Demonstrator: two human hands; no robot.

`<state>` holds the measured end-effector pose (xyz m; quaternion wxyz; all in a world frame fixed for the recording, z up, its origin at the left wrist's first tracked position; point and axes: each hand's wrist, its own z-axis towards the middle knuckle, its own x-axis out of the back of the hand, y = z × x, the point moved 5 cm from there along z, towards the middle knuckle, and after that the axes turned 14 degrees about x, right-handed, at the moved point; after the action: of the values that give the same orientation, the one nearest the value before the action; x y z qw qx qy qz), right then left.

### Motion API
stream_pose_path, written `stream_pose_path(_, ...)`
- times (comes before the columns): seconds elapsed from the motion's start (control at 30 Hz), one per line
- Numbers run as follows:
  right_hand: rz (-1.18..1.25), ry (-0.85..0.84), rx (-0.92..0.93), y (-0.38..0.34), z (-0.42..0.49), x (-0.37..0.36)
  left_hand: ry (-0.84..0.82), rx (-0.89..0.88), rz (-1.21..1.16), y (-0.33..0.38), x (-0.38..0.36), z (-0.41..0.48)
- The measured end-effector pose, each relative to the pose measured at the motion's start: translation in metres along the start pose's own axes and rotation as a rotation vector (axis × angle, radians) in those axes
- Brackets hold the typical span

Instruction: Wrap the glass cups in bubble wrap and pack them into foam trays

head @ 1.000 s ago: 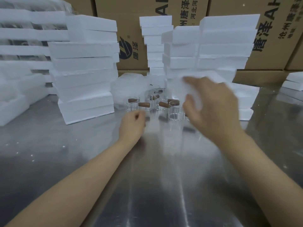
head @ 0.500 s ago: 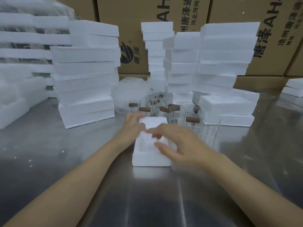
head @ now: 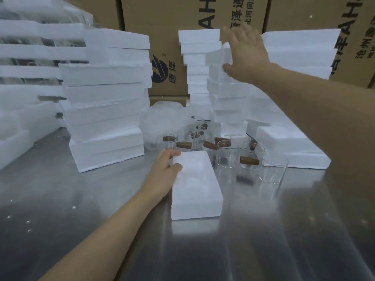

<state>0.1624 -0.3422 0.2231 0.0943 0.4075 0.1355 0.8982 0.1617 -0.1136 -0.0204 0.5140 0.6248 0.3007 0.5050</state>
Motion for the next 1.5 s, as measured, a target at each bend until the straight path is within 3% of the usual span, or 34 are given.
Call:
stream_pose_path(0.17,-0.013,-0.047,-0.01,0.004,0.01,-0.016,0.015,-0.016,0.012,-0.001,-0.001,0.002)
stream_pose_path(0.33,0.016,0.015,-0.092,0.014,0.007,-0.02,0.015,-0.027,0.022,-0.001,-0.001,0.005)
stream_pose_path(0.4,0.063,0.148,-0.11,0.012,0.001,-0.008,0.031,-0.015,0.018,-0.001,0.0,0.005)
stream_pose_path(0.57,0.226,0.7,-0.069,-0.038,-0.045,0.045,0.067,0.055,-0.098,-0.001,0.007,0.003)
stream_pose_path(0.63,0.265,0.785,-0.021,-0.073,-0.082,0.053,0.07,0.117,-0.195,-0.002,0.011,0.003)
stream_pose_path(0.77,0.289,0.635,0.156,-0.13,-0.168,0.034,0.099,0.247,-0.439,-0.005,0.023,0.003)
stream_pose_path(0.93,0.322,0.314,0.371,-0.148,-0.226,0.007,0.098,0.271,-0.519,-0.003,0.027,0.006)
stream_pose_path(1.2,0.463,0.059,0.426,-0.149,-0.227,0.006,0.081,0.279,-0.494,-0.006,0.031,0.007)
stream_pose_path(1.33,0.597,-0.124,0.32,-0.148,-0.228,0.003,0.1,0.274,-0.495,-0.007,0.034,0.011)
stream_pose_path(1.5,0.642,-0.223,0.315,-0.152,-0.228,0.002,0.139,0.227,-0.437,-0.009,0.039,0.011)
